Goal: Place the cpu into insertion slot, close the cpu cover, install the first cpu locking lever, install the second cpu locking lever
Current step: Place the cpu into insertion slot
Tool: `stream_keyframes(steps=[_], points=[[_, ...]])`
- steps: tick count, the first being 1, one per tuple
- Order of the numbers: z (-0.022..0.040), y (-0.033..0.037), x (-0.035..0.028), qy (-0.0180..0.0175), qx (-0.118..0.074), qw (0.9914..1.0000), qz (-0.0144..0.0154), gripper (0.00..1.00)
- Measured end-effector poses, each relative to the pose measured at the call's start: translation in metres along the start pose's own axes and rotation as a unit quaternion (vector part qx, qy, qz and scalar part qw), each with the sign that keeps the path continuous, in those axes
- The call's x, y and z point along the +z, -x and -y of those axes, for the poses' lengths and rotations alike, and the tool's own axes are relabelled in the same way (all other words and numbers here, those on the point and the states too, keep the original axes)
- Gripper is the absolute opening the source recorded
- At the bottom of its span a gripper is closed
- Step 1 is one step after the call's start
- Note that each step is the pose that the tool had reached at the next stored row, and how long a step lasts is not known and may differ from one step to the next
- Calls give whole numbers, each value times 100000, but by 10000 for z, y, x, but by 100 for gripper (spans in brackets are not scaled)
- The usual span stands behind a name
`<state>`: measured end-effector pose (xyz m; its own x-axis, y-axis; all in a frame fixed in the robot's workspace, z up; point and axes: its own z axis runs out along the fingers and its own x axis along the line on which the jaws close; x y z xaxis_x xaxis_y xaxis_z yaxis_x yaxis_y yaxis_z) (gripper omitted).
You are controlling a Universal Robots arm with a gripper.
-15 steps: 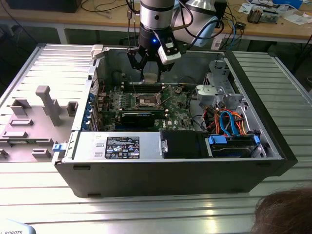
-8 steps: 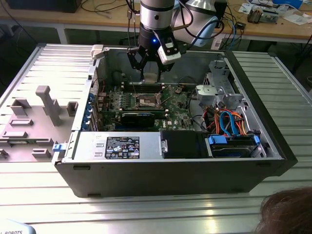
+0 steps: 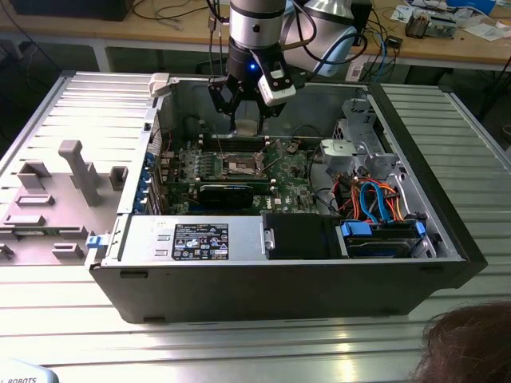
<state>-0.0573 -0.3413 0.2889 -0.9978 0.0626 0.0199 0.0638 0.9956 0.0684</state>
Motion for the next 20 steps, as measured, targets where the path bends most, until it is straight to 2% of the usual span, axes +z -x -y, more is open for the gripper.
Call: stream_keyframes(steps=[20], points=[[0,0,2,12,697,99998,45,55]])
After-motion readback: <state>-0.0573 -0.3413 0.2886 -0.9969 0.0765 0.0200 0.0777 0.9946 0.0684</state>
